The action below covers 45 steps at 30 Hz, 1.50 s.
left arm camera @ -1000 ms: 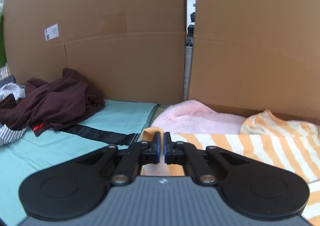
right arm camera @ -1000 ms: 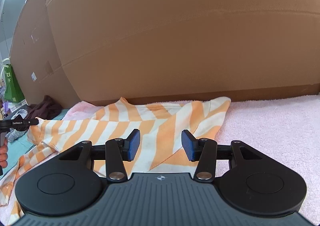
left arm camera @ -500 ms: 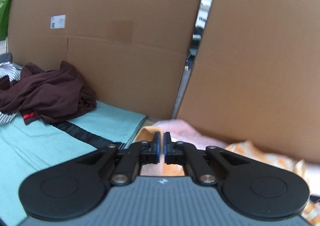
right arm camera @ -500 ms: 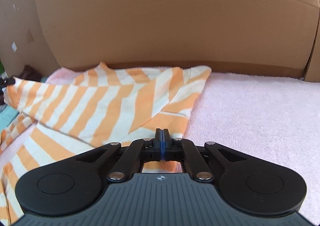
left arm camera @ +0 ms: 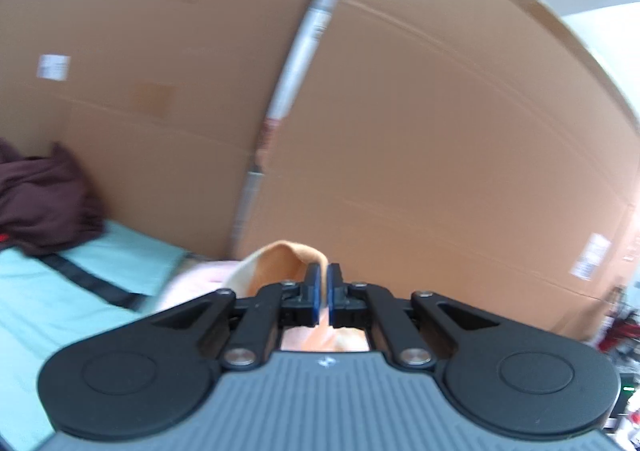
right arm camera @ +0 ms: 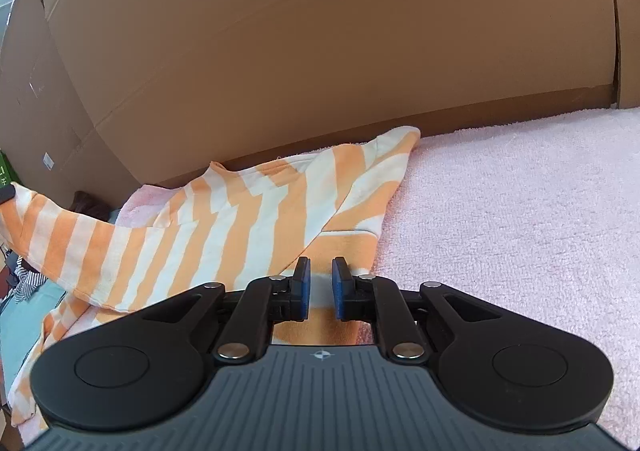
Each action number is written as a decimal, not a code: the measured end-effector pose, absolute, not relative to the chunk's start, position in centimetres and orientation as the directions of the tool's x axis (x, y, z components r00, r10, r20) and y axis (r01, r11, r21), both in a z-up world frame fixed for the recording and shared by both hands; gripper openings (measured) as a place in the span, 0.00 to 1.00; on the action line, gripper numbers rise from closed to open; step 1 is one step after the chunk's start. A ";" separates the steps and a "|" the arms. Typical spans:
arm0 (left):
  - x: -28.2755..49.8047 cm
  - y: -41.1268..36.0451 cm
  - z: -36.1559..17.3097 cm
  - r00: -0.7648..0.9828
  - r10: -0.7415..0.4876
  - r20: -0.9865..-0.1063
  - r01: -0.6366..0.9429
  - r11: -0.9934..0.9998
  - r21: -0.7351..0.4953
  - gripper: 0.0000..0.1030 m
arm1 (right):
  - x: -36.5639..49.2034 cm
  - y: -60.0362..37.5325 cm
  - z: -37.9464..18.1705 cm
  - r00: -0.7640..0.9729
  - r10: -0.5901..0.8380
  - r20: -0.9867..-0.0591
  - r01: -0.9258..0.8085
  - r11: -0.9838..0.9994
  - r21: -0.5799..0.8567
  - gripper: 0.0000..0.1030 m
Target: Fold clothes
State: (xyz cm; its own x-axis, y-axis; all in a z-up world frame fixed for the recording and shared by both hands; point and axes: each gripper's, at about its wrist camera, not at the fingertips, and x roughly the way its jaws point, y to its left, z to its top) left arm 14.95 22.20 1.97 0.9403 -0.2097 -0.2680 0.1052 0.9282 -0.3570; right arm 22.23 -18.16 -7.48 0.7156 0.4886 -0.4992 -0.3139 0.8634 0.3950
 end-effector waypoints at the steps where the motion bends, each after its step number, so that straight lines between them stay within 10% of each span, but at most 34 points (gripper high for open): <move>1: 14.8 21.3 2.2 0.934 -0.244 -0.262 0.140 0.922 -0.360 0.00 | 22.1 -18.2 -7.4 0.716 0.489 -0.498 -0.313 0.863 0.397 0.11; 18: 6.6 4.6 -3.8 0.650 -0.693 -0.312 0.631 0.721 -0.287 0.00 | 22.2 -19.4 -7.9 0.713 0.518 -0.472 -0.286 0.830 0.478 0.11; 29: 3.8 2.0 -8.4 0.549 -0.722 -0.421 0.693 0.675 -0.253 0.00 | 21.5 -19.4 -7.4 0.696 0.568 -0.438 -0.347 0.801 0.488 0.35; 34: 2.7 2.5 -9.0 0.564 -0.704 -0.432 0.685 0.691 -0.231 0.00 | 20.7 -17.8 -7.2 0.507 0.766 -0.397 -0.527 0.639 0.561 0.36; 45: 2.1 4.1 -7.4 0.574 -0.728 -0.375 0.675 0.680 -0.285 0.00 | 20.5 -15.0 -7.5 0.462 0.736 -0.494 -0.554 0.675 0.488 0.36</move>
